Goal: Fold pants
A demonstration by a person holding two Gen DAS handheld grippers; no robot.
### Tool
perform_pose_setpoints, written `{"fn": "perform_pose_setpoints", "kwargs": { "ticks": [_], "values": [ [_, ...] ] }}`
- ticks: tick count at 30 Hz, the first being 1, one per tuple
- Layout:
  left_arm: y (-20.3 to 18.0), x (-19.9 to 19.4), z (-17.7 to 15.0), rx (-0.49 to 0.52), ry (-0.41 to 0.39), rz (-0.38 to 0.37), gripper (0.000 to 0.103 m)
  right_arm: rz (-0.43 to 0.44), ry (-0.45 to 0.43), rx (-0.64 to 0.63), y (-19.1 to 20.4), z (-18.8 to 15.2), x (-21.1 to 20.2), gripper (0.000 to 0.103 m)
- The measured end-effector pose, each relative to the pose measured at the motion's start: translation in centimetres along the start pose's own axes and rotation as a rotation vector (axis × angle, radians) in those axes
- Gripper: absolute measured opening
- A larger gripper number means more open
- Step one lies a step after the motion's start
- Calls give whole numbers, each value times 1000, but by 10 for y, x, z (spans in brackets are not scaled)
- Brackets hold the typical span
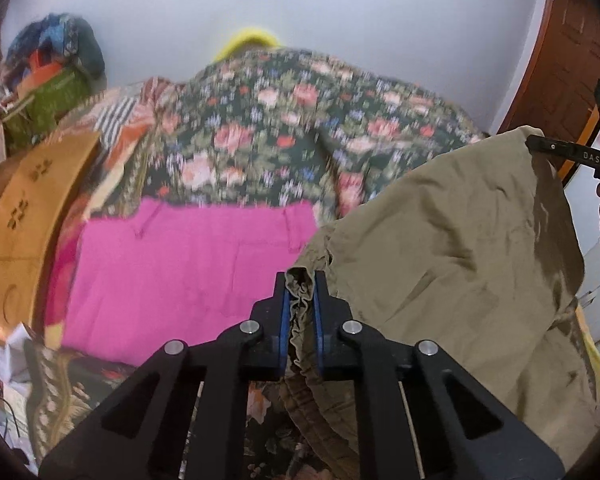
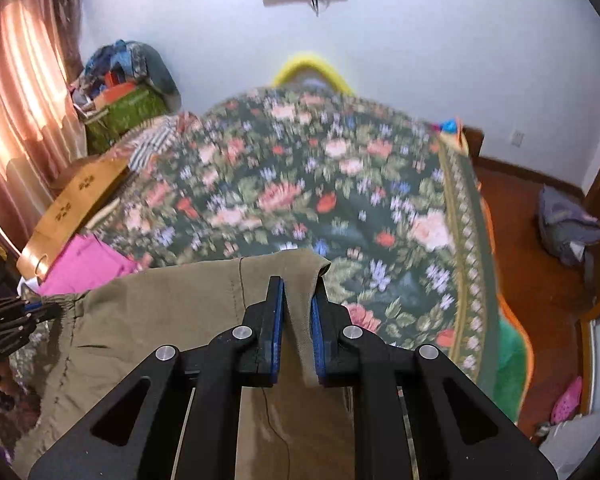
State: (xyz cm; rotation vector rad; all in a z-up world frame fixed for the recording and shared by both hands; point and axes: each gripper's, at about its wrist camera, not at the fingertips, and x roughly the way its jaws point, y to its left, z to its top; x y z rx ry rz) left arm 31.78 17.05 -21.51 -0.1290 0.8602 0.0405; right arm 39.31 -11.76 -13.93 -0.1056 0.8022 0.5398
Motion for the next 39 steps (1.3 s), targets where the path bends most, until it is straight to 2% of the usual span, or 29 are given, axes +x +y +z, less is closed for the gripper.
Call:
{"fn": "perform_pose_setpoints", "kwargs": {
  "ticks": [8, 15, 29, 39],
  "values": [
    [-20, -57, 27, 53, -121, -14, 9, -4, -151, 25, 4, 12, -71, 11],
    [-35, -99, 19, 84, -157, -48, 9, 13, -207, 23, 12, -7, -126, 11],
    [-60, -168, -46, 140, -158, -105, 9, 30, -193, 63, 17, -91, -192, 11],
    [-71, -192, -98, 160, -116, -132, 9, 48, -149, 136, 12, -148, -209, 11]
  ]
}}
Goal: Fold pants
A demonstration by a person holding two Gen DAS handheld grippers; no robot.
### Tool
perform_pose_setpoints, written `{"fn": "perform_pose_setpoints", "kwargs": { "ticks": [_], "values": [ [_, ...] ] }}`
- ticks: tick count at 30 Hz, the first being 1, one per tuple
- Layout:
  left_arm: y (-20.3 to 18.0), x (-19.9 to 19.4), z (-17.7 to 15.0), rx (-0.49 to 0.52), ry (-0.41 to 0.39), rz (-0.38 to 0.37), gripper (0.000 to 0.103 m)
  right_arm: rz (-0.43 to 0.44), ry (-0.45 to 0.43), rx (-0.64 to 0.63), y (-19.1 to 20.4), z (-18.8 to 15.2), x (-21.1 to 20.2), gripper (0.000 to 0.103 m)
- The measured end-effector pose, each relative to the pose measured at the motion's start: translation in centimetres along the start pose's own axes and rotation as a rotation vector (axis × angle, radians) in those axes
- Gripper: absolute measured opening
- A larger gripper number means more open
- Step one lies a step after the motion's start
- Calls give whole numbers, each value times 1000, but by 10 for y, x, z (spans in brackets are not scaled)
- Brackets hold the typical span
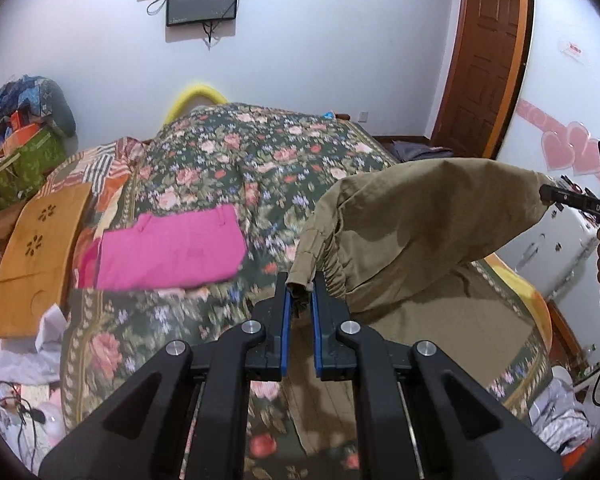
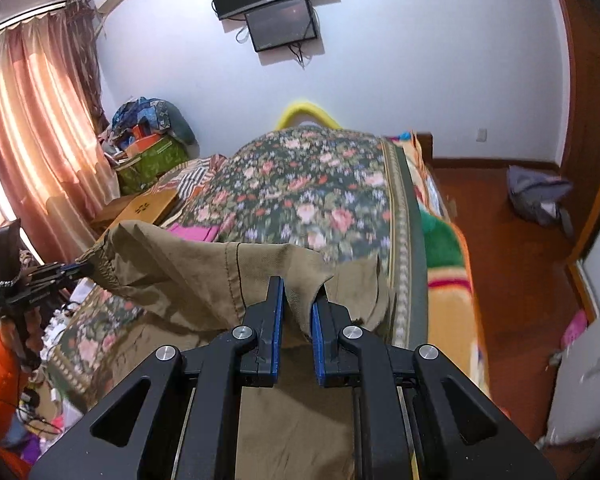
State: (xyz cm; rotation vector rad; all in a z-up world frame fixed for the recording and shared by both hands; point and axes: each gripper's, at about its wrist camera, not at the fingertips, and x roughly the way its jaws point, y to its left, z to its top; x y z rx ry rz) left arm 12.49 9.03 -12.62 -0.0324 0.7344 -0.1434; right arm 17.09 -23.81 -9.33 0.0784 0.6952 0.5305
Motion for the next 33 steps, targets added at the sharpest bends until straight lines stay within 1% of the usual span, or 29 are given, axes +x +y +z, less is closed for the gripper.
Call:
{"fn": "perform_pose_setpoints", "kwargs": {
  "ticks": [7, 12, 16, 21, 25, 27, 28, 33],
  "values": [
    [-9, -9, -35, -2, 26, -16, 9, 5, 38, 73, -7, -50, -9, 11],
    [-12, -8, -62, -9, 71, -18, 9, -8, 73, 121, -11, -83, -7, 11],
    [-10, -2, -80, -27, 106, -9, 9, -10, 112, 157, -13, -102, -2, 11],
    [-9, 2, -100, -46, 148, 4, 9, -23, 144, 164, -10, -123, -2, 12],
    [-4, -1, -107, -69, 161, 17, 9, -35, 160, 185, -15, -133, -3, 13],
    [-2, -6, -108, -73, 155, 33, 9, -41, 174, 194, -18, -138, -3, 16],
    [-2, -9, -107, -73, 150, 42, 9, -52, 178, 194, -18, -140, -4, 17],
    [1, -25, -93, -68, 109, 84, 9, -118, 183, 183, -21, -143, -16, 17]
  ]
}}
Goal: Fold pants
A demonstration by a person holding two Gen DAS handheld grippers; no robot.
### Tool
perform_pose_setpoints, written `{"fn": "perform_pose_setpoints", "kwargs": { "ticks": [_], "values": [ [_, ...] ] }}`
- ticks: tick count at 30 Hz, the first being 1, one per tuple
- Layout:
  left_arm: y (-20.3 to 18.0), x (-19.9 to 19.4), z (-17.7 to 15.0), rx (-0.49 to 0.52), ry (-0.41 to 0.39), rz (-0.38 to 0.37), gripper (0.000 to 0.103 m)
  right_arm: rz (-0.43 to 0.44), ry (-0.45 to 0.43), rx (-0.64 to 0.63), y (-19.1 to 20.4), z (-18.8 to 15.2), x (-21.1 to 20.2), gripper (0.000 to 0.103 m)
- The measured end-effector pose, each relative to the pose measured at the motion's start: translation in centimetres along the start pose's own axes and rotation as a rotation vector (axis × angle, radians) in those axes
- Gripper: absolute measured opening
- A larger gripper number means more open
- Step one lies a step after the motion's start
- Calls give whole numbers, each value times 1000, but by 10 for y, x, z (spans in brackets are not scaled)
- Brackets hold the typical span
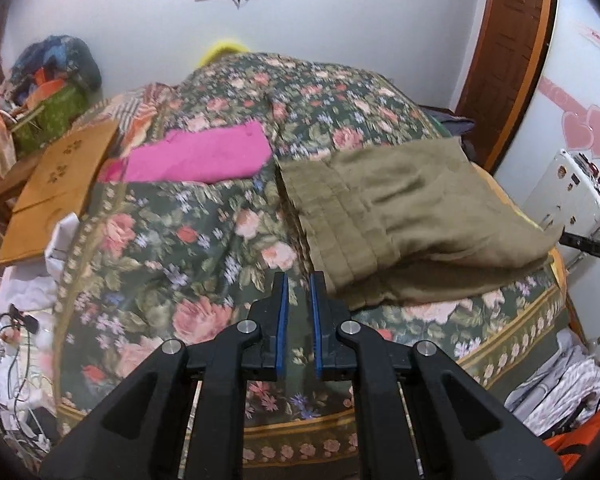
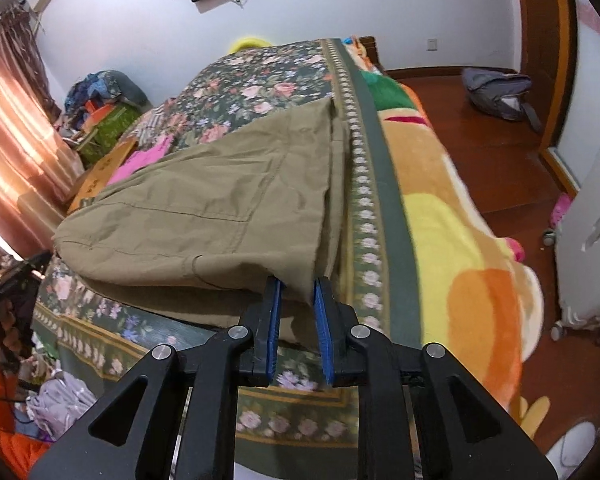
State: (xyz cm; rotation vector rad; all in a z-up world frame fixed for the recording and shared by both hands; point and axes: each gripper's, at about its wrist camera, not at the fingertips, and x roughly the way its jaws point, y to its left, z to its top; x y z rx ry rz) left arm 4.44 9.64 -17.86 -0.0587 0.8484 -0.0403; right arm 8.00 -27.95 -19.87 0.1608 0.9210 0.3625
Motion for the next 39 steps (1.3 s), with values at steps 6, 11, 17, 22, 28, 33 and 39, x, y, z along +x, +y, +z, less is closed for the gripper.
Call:
{"fn": "perform_pose_setpoints", "kwargs": {
  "ticks": [6, 11, 17, 22, 28, 33, 39],
  "values": [
    [-15, -8, 24, 10, -30, -29, 11, -46, -65, 15, -3, 11, -26, 17],
    [-40, 7, 33, 31, -13, -84, 19, -2, -111, -4, 11, 20, -32, 19],
    [-59, 33, 22, 49, 48, -107, 21, 29, -7, -44, 27, 10, 11, 19],
    [-63, 51, 10, 50, 90, -108, 23, 34, 87, -25, 23, -6, 43, 19],
    [-64, 45, 21, 75, 80, -93, 30, 32, 84, -38, 22, 1, 35, 19],
    [-50, 33, 45, 38, 23, -77, 47, 27, 39, -40, 20, 19, 26, 22],
    [-28, 40, 82, 23, -33, -2, 55, 4, -22, -67, 15, 53, 26, 27]
  ]
}}
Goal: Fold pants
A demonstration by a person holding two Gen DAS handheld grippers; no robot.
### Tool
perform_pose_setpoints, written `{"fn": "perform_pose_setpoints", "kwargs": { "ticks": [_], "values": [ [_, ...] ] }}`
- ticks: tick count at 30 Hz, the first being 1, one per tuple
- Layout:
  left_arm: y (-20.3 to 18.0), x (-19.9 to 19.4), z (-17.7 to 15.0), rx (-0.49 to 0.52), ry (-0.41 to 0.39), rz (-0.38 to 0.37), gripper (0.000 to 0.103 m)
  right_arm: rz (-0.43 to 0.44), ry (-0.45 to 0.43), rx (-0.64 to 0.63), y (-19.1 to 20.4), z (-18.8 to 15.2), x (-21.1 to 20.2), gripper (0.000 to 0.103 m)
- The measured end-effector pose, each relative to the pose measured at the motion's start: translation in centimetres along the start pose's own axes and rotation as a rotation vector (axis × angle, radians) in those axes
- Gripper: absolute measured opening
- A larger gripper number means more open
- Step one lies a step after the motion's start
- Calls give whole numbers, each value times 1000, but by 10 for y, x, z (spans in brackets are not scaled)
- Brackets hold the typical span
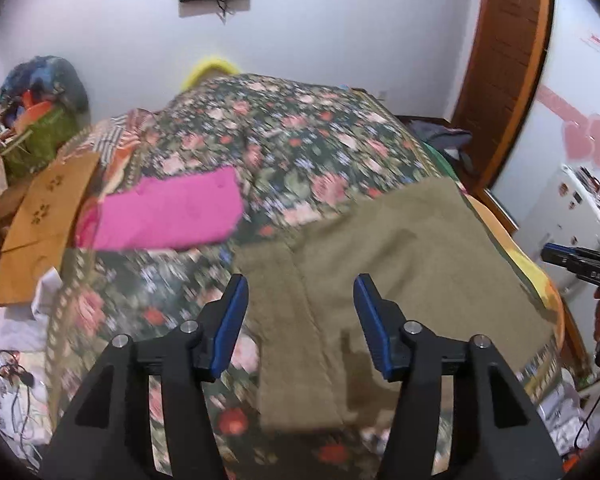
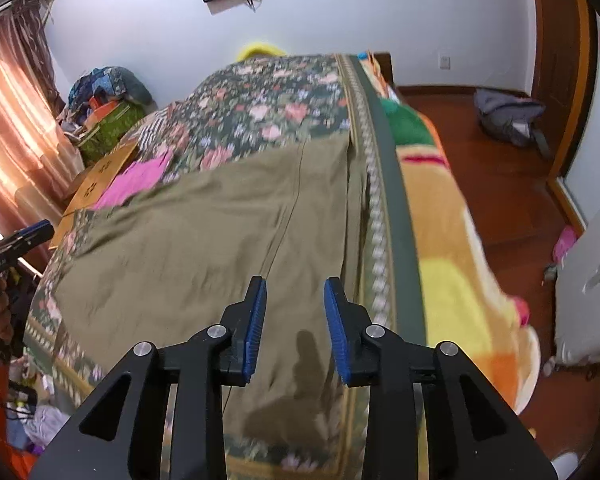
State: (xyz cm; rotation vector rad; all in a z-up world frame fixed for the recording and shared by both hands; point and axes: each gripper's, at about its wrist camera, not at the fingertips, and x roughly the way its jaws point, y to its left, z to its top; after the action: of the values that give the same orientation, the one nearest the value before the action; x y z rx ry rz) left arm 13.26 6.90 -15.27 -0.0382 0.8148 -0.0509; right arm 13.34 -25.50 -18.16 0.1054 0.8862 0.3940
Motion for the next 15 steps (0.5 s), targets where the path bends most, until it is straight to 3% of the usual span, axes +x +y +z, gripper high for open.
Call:
{"fn": "perform_pose_setpoints", "kwargs": {
  "ticks": [6, 12, 15],
  "values": [
    [25, 33, 29, -46, 15, 31, 56, -30, -53, -16, -10, 37, 13, 34],
    [46, 80, 40, -104, 98, 13, 59, -43, -54, -27, -21, 69, 42, 35],
    [50, 99, 38, -123, 137, -1, 68, -50, -38, -28, -27, 81, 60, 37]
  ]
}}
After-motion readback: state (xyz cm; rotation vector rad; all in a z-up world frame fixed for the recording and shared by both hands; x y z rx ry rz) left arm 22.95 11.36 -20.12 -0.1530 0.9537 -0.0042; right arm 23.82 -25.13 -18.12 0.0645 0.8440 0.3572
